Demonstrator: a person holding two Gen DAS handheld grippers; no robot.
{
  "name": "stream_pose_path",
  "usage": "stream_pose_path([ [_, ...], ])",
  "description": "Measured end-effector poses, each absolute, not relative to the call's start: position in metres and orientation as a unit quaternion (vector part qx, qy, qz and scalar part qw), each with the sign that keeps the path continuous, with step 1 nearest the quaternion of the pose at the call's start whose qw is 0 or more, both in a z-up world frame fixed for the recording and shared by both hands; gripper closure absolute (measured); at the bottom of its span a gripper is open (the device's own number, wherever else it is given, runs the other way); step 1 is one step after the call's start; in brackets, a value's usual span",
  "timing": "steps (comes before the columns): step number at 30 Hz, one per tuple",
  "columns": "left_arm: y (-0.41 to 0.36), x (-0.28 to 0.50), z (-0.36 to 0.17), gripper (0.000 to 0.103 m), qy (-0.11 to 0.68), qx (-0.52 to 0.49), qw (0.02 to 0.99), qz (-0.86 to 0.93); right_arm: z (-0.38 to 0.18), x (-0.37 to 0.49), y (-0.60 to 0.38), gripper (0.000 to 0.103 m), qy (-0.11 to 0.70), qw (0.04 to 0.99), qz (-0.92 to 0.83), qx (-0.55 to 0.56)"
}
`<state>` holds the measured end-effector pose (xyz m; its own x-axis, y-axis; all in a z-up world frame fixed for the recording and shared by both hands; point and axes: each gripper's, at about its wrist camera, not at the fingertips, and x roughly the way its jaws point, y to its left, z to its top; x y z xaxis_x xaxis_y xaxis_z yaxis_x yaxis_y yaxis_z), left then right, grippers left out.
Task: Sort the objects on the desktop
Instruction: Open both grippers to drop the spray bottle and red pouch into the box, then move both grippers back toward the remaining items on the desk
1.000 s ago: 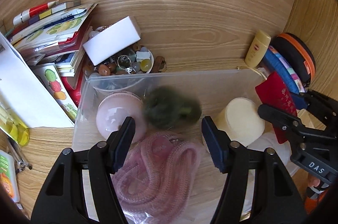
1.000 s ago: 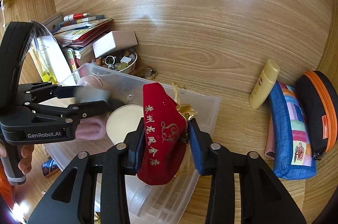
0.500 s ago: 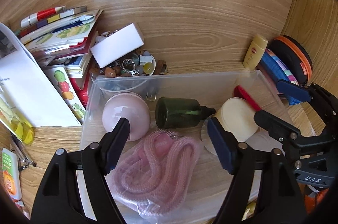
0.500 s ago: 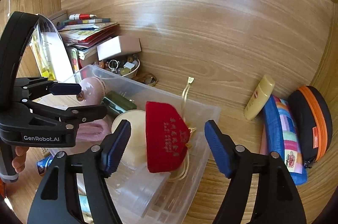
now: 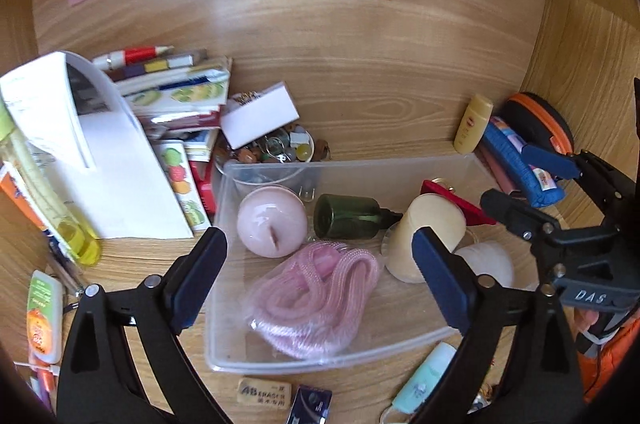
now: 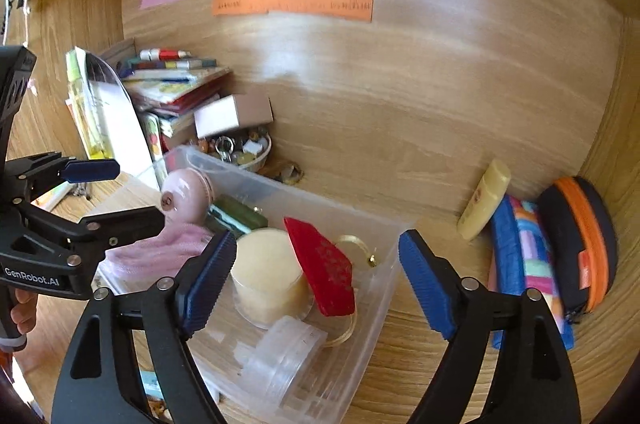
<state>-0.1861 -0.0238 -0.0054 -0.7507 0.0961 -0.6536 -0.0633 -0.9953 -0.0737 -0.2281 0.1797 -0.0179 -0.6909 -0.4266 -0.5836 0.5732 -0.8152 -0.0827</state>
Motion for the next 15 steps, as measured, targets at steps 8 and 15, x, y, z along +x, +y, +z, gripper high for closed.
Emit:
stream_pose_path([
  [8, -0.032, -0.154, 0.013, 0.004, -0.03, -0.323, 0.036, 0.945, 0.004, -0.201, 0.181, 0.01, 0.139, 0.269, -0.918, 0.256],
  [15, -0.041, -0.123, 0.023, 0.002, -0.047, -0.302, 0.037, 0.951, 0.015, -0.168, 0.177, 0.008, 0.159, 0.265, -0.921, 0.236],
])
